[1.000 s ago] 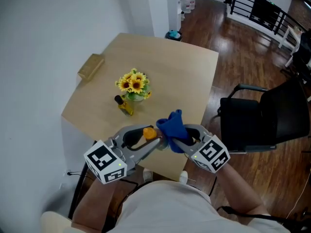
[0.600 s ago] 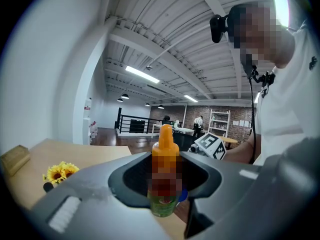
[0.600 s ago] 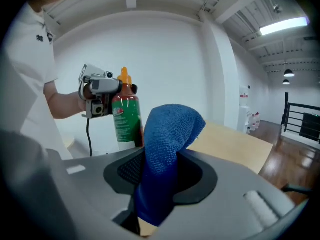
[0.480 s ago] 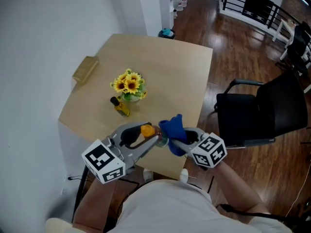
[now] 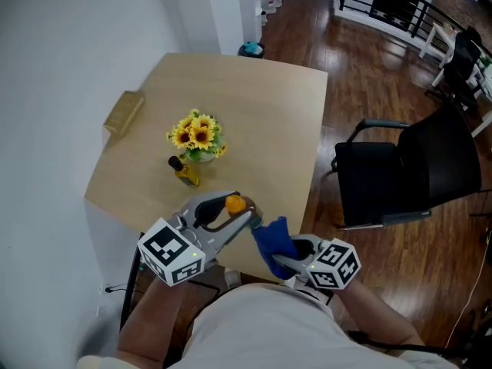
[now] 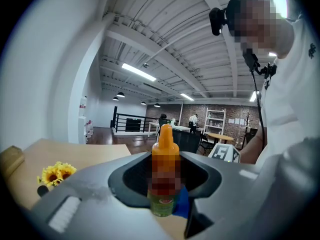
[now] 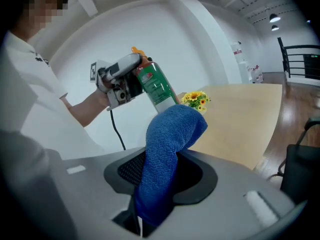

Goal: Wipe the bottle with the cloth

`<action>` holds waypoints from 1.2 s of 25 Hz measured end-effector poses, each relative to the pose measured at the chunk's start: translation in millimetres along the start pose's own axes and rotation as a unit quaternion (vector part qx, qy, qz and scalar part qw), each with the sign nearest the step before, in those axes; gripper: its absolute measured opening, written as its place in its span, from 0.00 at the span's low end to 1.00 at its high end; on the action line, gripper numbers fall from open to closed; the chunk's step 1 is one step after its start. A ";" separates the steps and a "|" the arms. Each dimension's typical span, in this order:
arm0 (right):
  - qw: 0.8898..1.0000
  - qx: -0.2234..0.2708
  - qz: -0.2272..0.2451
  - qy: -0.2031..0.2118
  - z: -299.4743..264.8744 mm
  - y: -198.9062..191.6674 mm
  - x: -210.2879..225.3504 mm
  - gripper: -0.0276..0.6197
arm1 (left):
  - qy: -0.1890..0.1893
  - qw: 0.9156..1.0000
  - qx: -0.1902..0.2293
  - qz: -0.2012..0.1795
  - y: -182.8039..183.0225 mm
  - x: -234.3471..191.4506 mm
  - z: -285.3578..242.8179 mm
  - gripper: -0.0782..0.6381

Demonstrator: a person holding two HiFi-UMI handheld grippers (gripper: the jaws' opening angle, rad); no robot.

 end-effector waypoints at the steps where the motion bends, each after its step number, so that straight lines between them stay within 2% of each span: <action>1: 1.000 0.002 -0.001 -0.006 5.6 -4.6 -2.0 0.29 | 0.001 1.000 -0.002 0.000 -3.0 -4.3 -2.0 0.33; 7: 0.996 0.036 -0.039 -0.076 48.8 -26.3 1.0 0.29 | 0.055 0.998 -0.018 0.021 -34.9 -53.7 -22.8 0.34; 14: 0.985 0.065 -0.083 -0.136 78.0 -40.3 -4.8 0.29 | 0.142 0.988 -0.044 0.041 -91.9 -130.9 -68.4 0.34; 17: 0.981 0.062 -0.098 -0.153 86.9 -47.1 -13.3 0.29 | 0.163 0.983 -0.051 0.062 -110.7 -157.8 -85.3 0.34; 22: 0.973 0.068 -0.112 -0.189 101.1 -52.3 -18.3 0.29 | 0.200 0.975 -0.063 0.075 -131.0 -196.4 -109.1 0.34; 26: 0.967 0.073 -0.122 -0.213 112.4 -55.8 -22.8 0.29 | 0.215 0.971 -0.061 0.084 -141.9 -208.1 -116.6 0.34; 30: 0.964 0.075 -0.128 -0.219 114.9 -57.8 -23.7 0.29 | 0.220 0.970 -0.063 0.079 -149.6 -211.6 -122.0 0.34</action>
Point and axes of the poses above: the fingertips, and each gripper's own axes: z backward along the fingers, x to its right, y out of its top, the point moved 5 cm from there along z, backward along the fingers, and after that the axes turned 13 degrees about -x, right-handed, at the moved point
